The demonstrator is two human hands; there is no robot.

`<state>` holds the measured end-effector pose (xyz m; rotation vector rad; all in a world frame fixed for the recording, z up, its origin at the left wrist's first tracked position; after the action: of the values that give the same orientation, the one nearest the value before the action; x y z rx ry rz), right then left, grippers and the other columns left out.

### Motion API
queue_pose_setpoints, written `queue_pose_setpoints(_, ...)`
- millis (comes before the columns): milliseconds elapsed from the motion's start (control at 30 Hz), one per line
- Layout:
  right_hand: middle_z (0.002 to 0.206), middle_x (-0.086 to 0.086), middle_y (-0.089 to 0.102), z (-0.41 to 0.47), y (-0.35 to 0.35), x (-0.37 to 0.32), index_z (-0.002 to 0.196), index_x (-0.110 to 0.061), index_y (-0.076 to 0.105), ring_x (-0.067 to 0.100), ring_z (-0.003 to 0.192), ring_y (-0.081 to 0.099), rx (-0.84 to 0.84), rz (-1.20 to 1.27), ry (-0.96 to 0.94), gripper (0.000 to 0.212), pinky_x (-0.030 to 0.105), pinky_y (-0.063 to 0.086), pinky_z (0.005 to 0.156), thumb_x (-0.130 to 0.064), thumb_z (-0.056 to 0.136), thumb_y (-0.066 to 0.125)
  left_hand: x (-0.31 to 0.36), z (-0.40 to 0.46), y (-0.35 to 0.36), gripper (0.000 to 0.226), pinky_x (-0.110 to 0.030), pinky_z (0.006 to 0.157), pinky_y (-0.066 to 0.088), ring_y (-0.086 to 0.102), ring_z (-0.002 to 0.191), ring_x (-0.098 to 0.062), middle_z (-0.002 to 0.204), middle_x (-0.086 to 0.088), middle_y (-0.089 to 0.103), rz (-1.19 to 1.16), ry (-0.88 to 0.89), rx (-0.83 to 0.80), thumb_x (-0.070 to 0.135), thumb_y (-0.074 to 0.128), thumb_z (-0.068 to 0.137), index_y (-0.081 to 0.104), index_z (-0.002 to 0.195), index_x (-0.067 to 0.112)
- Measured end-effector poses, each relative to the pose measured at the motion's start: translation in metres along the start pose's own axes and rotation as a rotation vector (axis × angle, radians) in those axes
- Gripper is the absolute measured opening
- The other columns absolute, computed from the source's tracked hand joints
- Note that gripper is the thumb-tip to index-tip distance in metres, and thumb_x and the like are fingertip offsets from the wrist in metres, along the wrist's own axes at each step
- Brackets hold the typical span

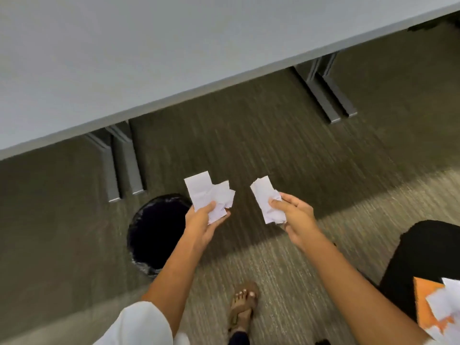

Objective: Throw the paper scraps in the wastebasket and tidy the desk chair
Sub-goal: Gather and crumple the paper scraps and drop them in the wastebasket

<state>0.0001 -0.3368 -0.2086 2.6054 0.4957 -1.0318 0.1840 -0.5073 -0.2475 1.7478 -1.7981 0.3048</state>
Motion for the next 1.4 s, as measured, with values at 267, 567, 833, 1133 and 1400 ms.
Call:
queue_pose_setpoints(267,0.096,0.013,0.075,-0.005,0.161,0.119,0.097,-0.010,0.070,0.023,0.078,0.069,-0.090,-0.193,0.267,0.020,0.028,0.048,0.057,-0.001,0.080,0.078,0.033,0.013,-0.193,0.046,-0.055,0.080,0.055,0.058,0.115,-0.039,0.133,-0.018,0.060,-0.176,-0.045,0.326,-0.003,0.057,0.097,0.049,0.141,0.007)
queue_pose_setpoints(567,0.117,0.013,0.071,0.009,0.229,0.192,0.119,-0.008,0.065,0.029,0.105,0.068,-0.136,-0.280,0.328,0.044,0.038,0.055,0.079,-0.015,0.079,0.084,0.027,0.047,-0.233,0.038,-0.058,0.085,0.052,0.059,0.116,-0.041,0.131,-0.021,0.062,-0.249,-0.092,0.267,0.009,0.057,0.100,0.053,0.136,0.002)
queue_pose_setpoints(833,0.165,0.003,0.019,0.012,0.246,0.205,0.154,-0.029,0.030,0.029,0.151,0.017,-0.436,-0.124,0.515,0.108,0.049,0.034,0.109,-0.072,0.065,0.073,0.021,0.060,-0.231,0.103,-0.077,0.106,0.022,0.029,0.143,-0.049,0.158,-0.019,0.033,-0.290,-0.195,0.117,0.083,0.060,0.067,0.048,0.143,0.015)
queue_pose_setpoints(1133,0.163,0.012,0.024,0.029,0.149,0.170,0.156,-0.021,0.024,0.030,0.150,0.023,-0.264,0.124,0.516,0.128,0.060,0.021,0.117,-0.073,0.051,0.073,0.001,0.066,-0.164,0.101,-0.064,0.107,0.035,0.054,0.113,-0.041,0.125,-0.021,0.052,-0.156,-0.231,0.172,0.079,0.060,0.074,0.040,0.143,0.008)
queue_pose_setpoints(1400,0.145,0.015,0.051,0.026,0.037,0.107,0.148,-0.017,0.040,0.032,0.135,0.047,-0.168,0.384,0.414,0.105,0.059,0.034,0.111,-0.075,0.063,0.062,-0.042,0.045,-0.009,0.085,-0.058,0.105,0.042,0.051,0.129,-0.038,0.137,-0.021,0.055,0.125,-0.305,-0.069,0.072,0.054,0.084,0.050,0.135,0.004)
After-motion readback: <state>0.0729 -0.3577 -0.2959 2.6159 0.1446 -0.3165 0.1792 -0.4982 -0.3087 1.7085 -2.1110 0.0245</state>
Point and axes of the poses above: each hand's wrist, its own z-axis towards the middle knuckle, its own y-axis out of the palm, x = y × z, the point moved 9 cm from there along z, towards the middle knuckle
